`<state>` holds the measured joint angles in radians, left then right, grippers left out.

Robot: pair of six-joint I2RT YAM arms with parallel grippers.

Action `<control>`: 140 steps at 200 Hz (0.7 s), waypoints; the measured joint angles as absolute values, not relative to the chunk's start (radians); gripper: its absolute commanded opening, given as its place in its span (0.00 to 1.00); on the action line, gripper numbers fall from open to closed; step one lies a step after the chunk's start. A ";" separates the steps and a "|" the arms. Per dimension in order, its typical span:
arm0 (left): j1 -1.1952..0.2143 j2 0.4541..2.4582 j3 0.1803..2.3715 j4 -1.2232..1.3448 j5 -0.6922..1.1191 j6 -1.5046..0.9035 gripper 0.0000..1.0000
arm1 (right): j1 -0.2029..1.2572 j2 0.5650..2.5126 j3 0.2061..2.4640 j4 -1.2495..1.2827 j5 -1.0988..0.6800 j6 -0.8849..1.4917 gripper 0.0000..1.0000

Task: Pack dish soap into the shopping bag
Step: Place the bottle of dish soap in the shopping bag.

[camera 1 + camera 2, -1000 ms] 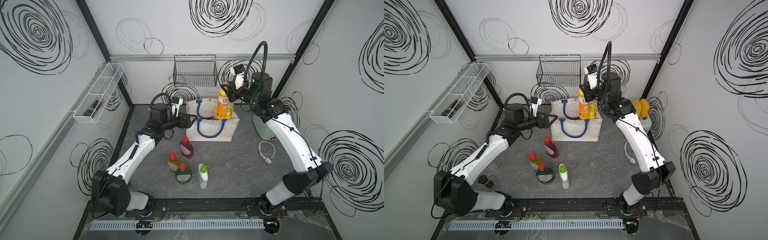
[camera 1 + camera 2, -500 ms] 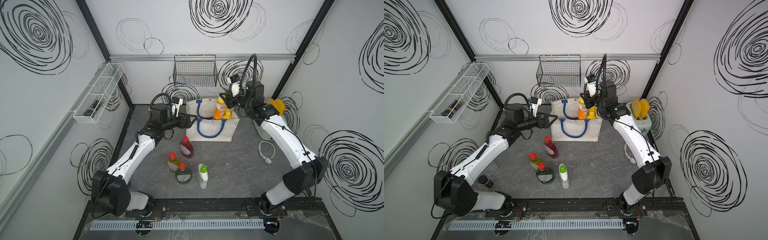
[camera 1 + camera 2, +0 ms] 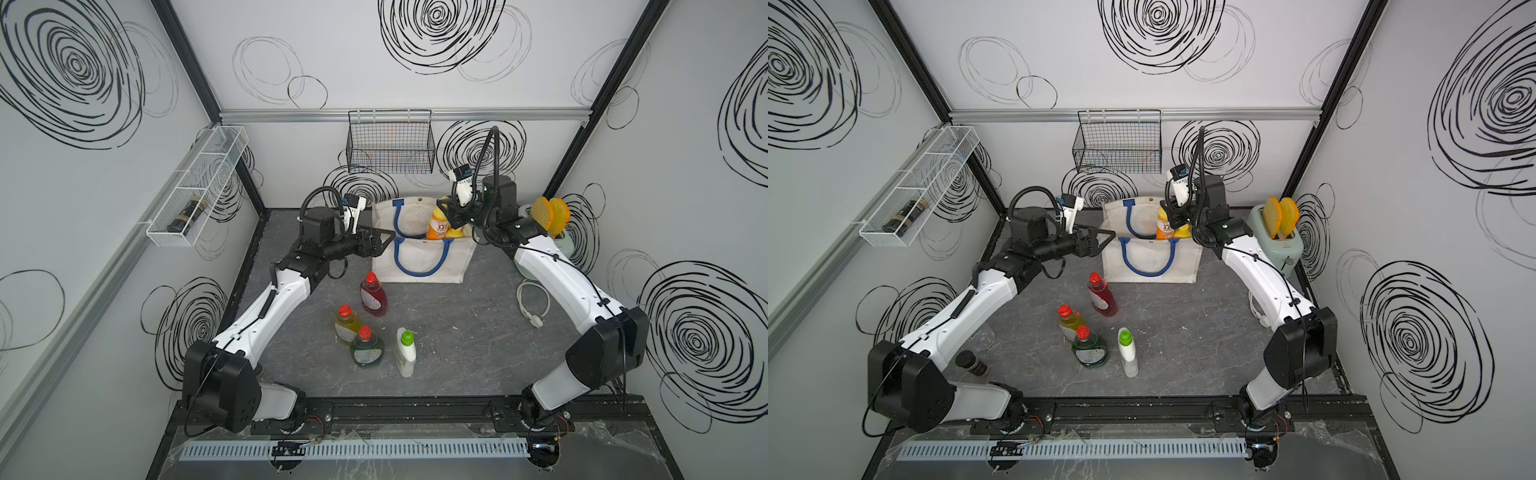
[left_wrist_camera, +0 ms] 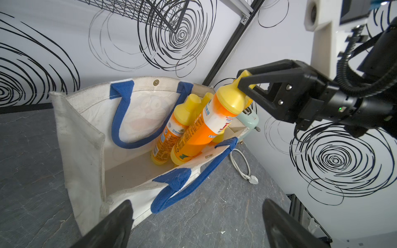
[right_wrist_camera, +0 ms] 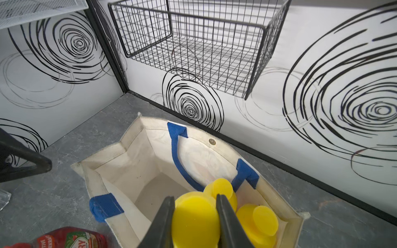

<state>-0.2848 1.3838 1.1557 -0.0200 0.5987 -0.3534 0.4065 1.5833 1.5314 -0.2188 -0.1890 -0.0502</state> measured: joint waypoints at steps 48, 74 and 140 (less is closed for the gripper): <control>-0.285 1.384 1.154 -0.020 0.602 -0.356 0.96 | 0.452 1.583 1.504 -0.214 -0.109 -0.102 0.00; -0.285 1.384 1.153 -0.020 0.601 -0.356 0.96 | 0.470 1.583 1.470 -0.200 -0.084 -0.120 0.00; -0.285 1.384 1.153 -0.020 0.601 -0.356 0.96 | 0.468 1.583 1.416 -0.189 -0.060 -0.116 0.00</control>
